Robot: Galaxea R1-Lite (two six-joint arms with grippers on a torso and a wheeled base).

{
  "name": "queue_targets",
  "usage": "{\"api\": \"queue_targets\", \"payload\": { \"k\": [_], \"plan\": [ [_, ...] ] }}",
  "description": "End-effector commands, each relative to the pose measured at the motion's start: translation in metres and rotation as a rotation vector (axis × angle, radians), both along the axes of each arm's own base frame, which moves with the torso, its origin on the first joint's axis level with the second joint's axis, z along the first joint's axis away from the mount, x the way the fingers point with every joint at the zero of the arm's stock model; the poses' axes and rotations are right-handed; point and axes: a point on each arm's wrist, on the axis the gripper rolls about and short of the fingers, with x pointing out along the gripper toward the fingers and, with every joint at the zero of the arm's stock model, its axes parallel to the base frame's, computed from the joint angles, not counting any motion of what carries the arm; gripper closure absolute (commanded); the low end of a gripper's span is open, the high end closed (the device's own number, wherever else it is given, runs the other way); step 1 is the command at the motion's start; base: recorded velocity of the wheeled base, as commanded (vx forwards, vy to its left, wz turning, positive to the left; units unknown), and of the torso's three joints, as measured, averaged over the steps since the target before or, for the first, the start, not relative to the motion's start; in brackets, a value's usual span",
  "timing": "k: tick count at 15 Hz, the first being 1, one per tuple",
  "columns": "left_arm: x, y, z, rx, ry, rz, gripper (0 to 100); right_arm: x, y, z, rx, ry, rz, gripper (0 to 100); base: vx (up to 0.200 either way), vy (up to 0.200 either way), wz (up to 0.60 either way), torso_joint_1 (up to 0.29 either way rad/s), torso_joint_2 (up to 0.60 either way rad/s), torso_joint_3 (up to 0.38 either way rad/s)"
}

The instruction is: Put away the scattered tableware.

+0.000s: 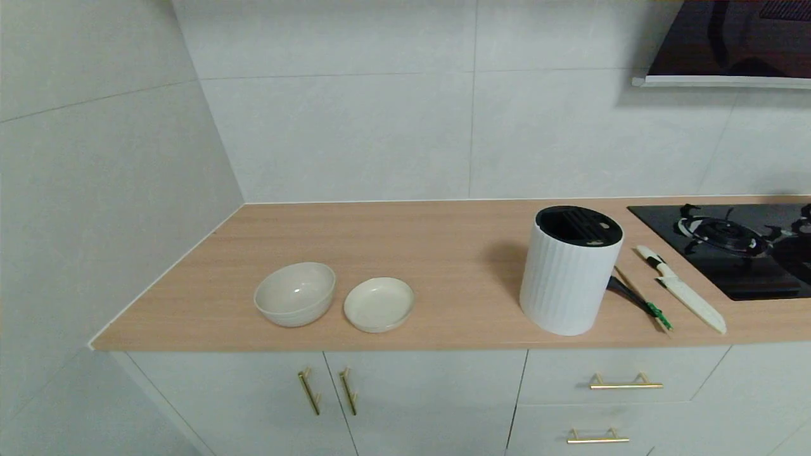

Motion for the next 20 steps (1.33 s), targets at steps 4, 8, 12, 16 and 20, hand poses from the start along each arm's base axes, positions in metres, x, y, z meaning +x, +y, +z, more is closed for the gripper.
{"api": "queue_targets", "payload": {
  "k": [4,8,12,16,20],
  "plan": [
    [0.0000,0.0000,-0.0001,0.000,0.000,0.000,0,0.0001,0.0000,-0.0001,0.001,0.002,0.000,0,0.000,0.200,0.00,0.008,0.00,0.000],
    [0.0000,0.0000,-0.0001,0.000,0.000,0.000,0,0.0001,0.0000,-0.0001,0.000,0.002,0.000,0,0.000,0.200,0.00,0.004,0.00,0.006],
    [0.0000,0.0000,-0.0001,0.000,0.000,0.000,0,0.0001,0.0000,-0.0001,0.000,0.002,0.000,0,0.000,0.200,0.00,0.005,0.00,0.004],
    [0.0000,0.0000,-0.0001,0.000,0.000,0.000,0,0.0001,0.0000,-0.0001,0.001,0.002,0.000,0,0.000,0.200,0.00,0.004,0.00,0.001],
    [0.0000,0.0000,-0.0001,0.002,0.000,0.000,0,0.0001,0.0000,0.0001,0.001,0.000,0.000,0,0.000,0.050,0.00,0.001,0.00,-0.001]
  ]
}}
